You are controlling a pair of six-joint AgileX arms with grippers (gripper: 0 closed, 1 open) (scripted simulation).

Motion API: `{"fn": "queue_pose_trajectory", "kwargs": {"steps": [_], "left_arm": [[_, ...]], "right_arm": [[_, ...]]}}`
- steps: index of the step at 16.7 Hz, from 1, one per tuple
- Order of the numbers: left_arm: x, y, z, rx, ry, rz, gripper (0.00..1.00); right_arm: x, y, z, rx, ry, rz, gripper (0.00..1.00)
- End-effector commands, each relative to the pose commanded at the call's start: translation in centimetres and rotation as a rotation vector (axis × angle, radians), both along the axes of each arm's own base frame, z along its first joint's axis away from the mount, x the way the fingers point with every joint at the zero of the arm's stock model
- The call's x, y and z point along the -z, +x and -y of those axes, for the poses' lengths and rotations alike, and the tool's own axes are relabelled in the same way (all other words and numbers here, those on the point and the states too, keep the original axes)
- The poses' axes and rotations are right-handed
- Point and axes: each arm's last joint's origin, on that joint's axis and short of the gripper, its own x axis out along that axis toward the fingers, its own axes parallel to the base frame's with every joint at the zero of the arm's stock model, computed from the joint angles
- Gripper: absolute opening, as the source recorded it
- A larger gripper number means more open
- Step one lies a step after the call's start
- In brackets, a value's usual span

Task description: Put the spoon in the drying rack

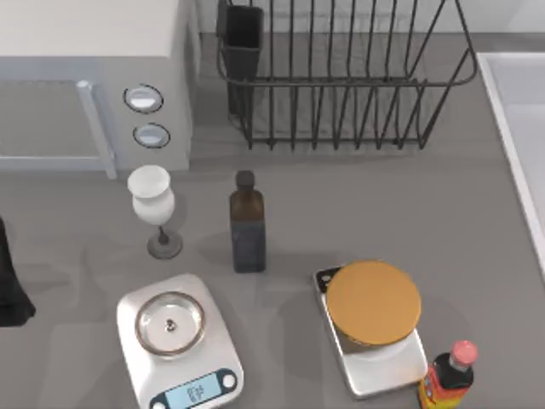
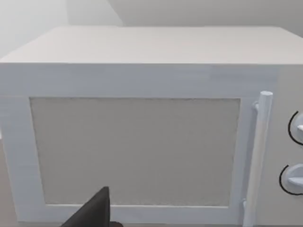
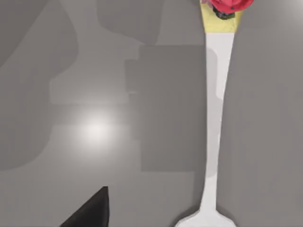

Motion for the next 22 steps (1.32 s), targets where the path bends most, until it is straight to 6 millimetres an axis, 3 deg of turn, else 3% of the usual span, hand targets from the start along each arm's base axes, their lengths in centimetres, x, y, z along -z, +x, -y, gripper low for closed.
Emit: {"fn": "queue_pose_trajectory", "kwargs": {"steps": [3, 10, 16, 22], "left_arm": [[0.0, 0.0, 0.0, 0.000, 0.000, 0.000, 1.00], [0.0, 0.0, 0.0, 0.000, 0.000, 0.000, 1.00], [0.0, 0.0, 0.0, 0.000, 0.000, 0.000, 1.00], [0.0, 0.0, 0.0, 0.000, 0.000, 0.000, 1.00]], "right_arm": [[1.8, 0.2, 0.2, 0.003, 0.003, -0.003, 1.00], [9.2, 0.2, 0.2, 0.003, -0.001, 0.003, 1.00], [9.9, 0.0, 0.1, 0.003, 0.002, -0.001, 1.00], [9.9, 0.0, 0.1, 0.003, 0.002, -0.001, 0.55]]}}
